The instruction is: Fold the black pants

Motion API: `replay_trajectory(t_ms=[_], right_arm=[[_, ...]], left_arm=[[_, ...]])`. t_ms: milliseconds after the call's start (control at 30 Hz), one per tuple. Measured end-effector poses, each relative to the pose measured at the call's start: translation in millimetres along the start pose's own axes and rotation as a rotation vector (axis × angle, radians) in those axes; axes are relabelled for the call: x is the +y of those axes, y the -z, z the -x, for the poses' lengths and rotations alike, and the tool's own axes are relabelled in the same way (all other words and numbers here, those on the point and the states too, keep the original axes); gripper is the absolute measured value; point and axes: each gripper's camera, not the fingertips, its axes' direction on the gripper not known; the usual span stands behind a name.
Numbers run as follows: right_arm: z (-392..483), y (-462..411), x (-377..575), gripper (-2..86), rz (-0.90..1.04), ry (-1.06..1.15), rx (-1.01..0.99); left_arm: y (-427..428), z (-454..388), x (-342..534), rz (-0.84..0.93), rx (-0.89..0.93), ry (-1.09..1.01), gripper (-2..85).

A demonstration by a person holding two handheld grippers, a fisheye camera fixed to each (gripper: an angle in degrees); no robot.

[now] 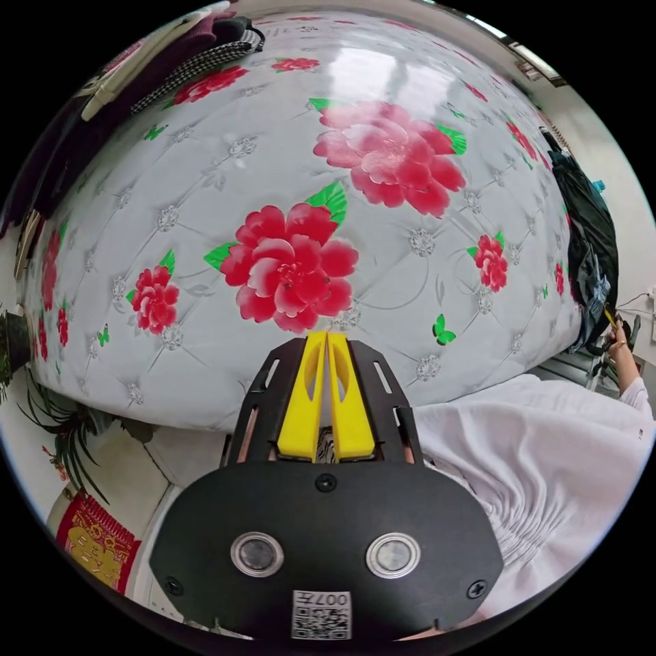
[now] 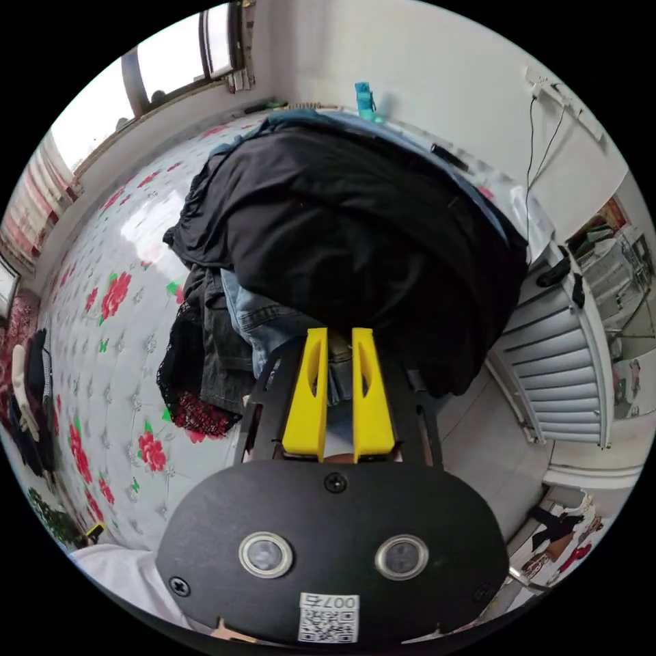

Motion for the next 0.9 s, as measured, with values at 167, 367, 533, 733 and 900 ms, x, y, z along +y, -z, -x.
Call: replay_trajectory(t_ms=[167, 367, 533, 733, 900], right_arm=[[-20.2, 34.4, 12.9, 0.1, -0.132, -0.055, -0.072], [-26.6, 84.5, 45.7, -0.2, -0.277, 0.018, -0.245], [16.5, 127.1, 59.1, -0.3, -0.318, 0.207, -0.4], [156.7, 128.0, 97.2, -0.3, -0.232, 0.506, -0.722], [332.4, 110.1, 169.3, -0.3, 0.021, 0.813, -1.104]], left_arm=[[22.4, 9.6, 0.4, -0.044, 0.023, 0.066, -1.0], [40.9, 8.0, -10.7, -0.046, 0.068, 0.001, -1.0], [70.7, 7.6, -9.1, -0.094, 0.154, -0.106, -1.0], [127.2, 32.0, 8.4, -0.214, 0.337, -0.183, -1.0], [179.5, 86.4, 37.9, -0.314, 0.395, -0.155, -1.0]])
